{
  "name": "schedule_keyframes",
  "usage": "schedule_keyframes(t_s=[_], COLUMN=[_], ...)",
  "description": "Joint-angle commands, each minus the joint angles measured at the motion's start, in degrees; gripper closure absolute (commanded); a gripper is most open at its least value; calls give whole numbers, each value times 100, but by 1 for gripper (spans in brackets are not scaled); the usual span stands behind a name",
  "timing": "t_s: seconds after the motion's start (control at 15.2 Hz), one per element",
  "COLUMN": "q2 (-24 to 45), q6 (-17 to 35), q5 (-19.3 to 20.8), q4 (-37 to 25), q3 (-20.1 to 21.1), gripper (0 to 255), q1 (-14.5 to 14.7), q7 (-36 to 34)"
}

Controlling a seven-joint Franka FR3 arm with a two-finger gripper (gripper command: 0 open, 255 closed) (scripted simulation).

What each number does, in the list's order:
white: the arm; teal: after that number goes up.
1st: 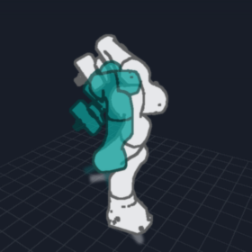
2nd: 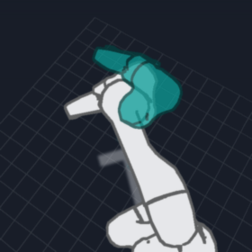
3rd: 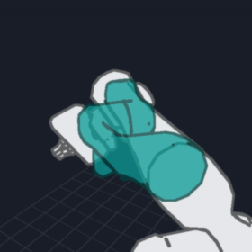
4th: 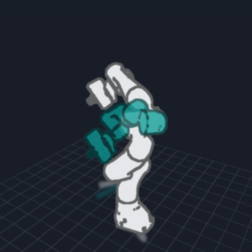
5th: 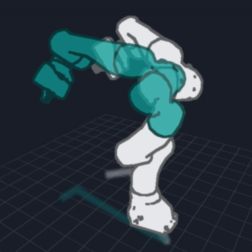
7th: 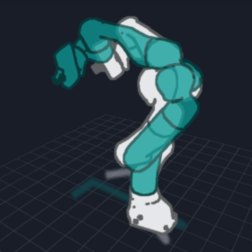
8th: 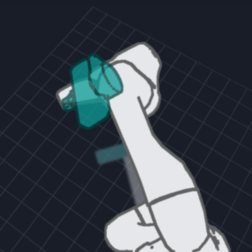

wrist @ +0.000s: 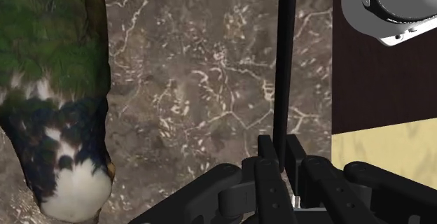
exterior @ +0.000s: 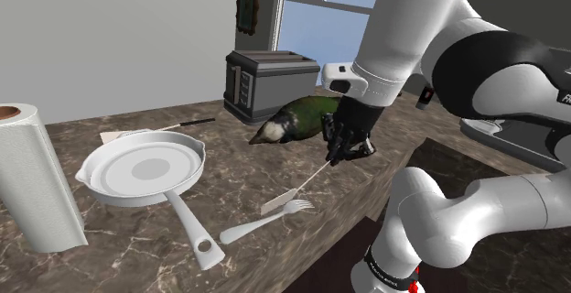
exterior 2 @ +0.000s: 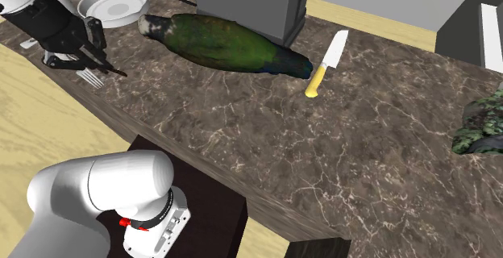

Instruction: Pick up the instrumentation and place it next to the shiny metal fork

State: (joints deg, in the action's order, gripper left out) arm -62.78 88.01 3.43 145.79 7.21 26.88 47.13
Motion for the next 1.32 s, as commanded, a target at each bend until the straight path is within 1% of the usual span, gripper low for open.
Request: schedule_keyframes(t_s=[0.0, 0.46, 0.99, 1.06, 1.25], q2=[-45, -263, -261, -261, -261], q6=[129, 579, 579, 579, 579], q5=[-13, -56, -56, -56, -56], q4=[177, 853, 851, 851, 851], q3=[11, 50, 50, 50, 50], gripper=[255, 255, 255, 0, 0], q1=[12, 65, 65, 65, 65], q7=[-19, -90, -90, -90, -90])
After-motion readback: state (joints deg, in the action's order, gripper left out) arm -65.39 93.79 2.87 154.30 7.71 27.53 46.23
